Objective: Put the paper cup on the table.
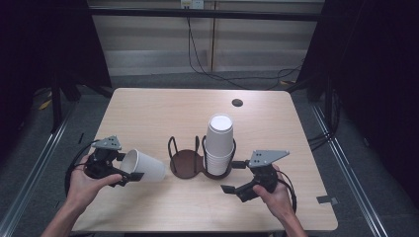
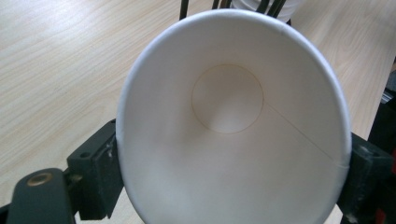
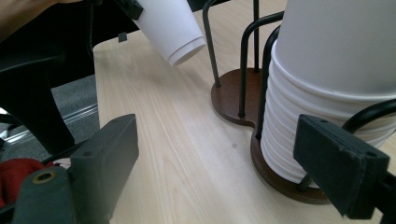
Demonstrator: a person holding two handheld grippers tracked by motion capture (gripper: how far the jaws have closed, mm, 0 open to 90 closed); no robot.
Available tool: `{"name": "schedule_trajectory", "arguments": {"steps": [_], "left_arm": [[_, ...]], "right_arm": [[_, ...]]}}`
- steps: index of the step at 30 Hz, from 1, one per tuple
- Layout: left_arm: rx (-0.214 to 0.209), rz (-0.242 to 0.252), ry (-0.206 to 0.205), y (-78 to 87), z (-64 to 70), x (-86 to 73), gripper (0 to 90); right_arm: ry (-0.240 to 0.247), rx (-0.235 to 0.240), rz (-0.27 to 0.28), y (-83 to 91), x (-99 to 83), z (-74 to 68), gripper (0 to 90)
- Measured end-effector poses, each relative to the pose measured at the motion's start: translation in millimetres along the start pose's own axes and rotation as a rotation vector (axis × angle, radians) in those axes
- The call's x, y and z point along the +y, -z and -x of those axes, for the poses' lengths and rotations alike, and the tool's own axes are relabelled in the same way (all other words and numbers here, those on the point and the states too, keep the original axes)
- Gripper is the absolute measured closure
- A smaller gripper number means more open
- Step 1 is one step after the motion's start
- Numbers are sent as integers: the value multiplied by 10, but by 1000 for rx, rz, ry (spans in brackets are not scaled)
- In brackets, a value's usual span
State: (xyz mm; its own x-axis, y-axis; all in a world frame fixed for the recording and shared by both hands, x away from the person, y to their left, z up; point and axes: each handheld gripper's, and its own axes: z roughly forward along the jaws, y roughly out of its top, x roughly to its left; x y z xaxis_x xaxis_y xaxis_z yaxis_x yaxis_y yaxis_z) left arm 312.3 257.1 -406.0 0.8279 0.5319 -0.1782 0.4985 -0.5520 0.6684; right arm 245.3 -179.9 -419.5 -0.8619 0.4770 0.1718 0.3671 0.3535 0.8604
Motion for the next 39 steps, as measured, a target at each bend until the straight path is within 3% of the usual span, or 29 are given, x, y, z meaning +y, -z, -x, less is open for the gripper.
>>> {"name": "schedule_trajectory", "arguments": {"steps": [9,13,18,19,25,26,30,33,35,39], "left_arm": [[27,-82,-40,27,-44,194,138],[68,-131,-75,53,-61,282,138],[87,-143,-71,32,-120,387,138],[93,-171,-94,28,-143,411,138],[102,-221,-89,-14,-246,541,136],[93,-236,-65,-19,-252,561,137],[102,-267,-92,-40,-261,662,137],[102,-268,-91,-92,-271,720,137],[103,-315,-93,-190,-292,746,136],[118,-346,-93,-328,-321,783,136]], "right_arm": [[-3,-6,-9,-13,-8,10,142],[9,-11,-2,3,0,5,142],[7,-11,-5,3,-2,10,142],[7,-10,-5,1,-3,10,142],[5,-10,-15,-13,-14,18,142],[5,-11,-16,-14,-15,16,142],[9,-7,-20,-27,-20,9,142],[9,-6,-22,-34,-22,10,142],[9,-7,-23,-36,-24,11,142],[7,-3,-28,-52,-31,12,142]]}}
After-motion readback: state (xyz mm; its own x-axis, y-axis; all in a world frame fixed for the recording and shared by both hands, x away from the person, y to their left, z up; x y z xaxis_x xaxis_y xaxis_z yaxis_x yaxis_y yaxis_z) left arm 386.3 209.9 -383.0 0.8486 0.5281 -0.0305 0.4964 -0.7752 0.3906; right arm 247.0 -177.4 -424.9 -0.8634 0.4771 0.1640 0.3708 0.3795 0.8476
